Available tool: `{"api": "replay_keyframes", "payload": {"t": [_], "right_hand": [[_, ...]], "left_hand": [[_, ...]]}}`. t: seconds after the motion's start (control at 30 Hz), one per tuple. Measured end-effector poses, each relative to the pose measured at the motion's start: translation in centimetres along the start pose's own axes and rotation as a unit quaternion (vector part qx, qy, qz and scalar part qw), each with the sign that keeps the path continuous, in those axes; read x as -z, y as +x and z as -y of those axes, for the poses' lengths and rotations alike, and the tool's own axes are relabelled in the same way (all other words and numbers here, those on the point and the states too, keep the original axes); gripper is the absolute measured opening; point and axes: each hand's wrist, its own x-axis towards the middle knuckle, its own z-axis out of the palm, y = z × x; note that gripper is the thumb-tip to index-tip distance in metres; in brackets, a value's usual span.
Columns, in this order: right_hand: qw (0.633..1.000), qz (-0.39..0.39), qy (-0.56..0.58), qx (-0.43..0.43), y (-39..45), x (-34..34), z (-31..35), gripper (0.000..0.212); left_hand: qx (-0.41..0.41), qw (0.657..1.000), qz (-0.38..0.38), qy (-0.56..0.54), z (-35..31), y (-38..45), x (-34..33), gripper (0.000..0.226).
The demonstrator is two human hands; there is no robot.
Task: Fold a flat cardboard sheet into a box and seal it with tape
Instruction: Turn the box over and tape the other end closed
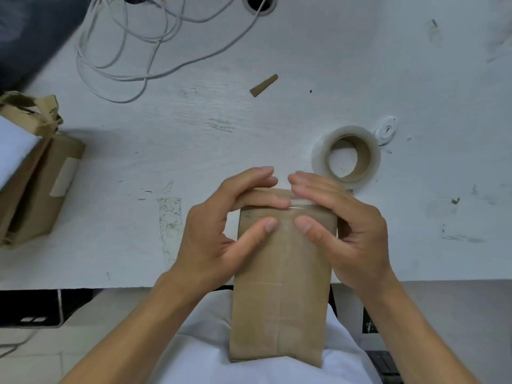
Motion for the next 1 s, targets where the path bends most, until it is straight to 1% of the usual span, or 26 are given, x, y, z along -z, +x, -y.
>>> {"api": "replay_keyframes", "payload": {"t": [0.07,0.13,0.2,0.3,0.43,0.5,0.67,0.7,0.77,0.87,0.93,1.0], "right_hand": [[1.0,-0.023,0.004,0.02,-0.2,-0.3,-0.5,0.021],[0.999,-0.02,0.027,-0.003,-0.1,-0.3,-0.9,0.017],[0.999,-0.016,0.043,-0.022,0.0,-0.1,-1.1,0.02],[0.997,-0.003,0.063,-0.044,0.2,-0.1,-1.1,0.021],[0.985,0.013,0.145,-0.088,0.4,0.0,-1.2,0.019],[0.982,0.027,0.152,-0.109,0.5,0.2,-1.2,0.025],[0.975,0.08,0.132,-0.16,0.7,0.3,-1.6,0.043],[0.973,0.095,0.122,-0.172,0.8,0.3,-1.5,0.047],[0.97,0.109,0.076,-0.202,0.8,0.5,-1.1,0.058],[0.969,0.07,-0.014,-0.236,0.5,0.8,0.0,0.074],[0.968,0.078,0.006,-0.238,0.4,0.7,0.8,0.081],[0.967,0.092,0.048,-0.233,0.5,0.3,1.4,0.086]], "left_hand": [[0.005,1.0,-0.005,-0.009,0.5,-0.1,0.0,0.037],[0.011,1.0,-0.011,-0.013,0.8,-0.1,0.0,0.033],[0.023,0.999,-0.02,-0.026,0.8,0.2,0.1,0.03],[0.069,0.995,-0.013,-0.069,0.7,0.6,0.3,0.029],[0.112,0.99,0.002,-0.084,0.8,1.0,0.8,0.029],[0.125,0.99,0.011,-0.071,0.9,1.0,1.0,0.033],[0.184,0.981,0.054,-0.024,1.1,0.7,1.6,0.055],[0.187,0.98,0.065,-0.017,1.3,0.7,1.7,0.059],[0.167,0.982,0.085,-0.023,1.3,0.6,1.9,0.062],[0.116,0.984,0.114,-0.073,1.2,0.8,2.3,0.057],[0.095,0.986,0.116,-0.075,0.8,1.2,2.5,0.042],[0.08,0.991,0.079,-0.076,0.5,1.3,2.8,0.029]]}}
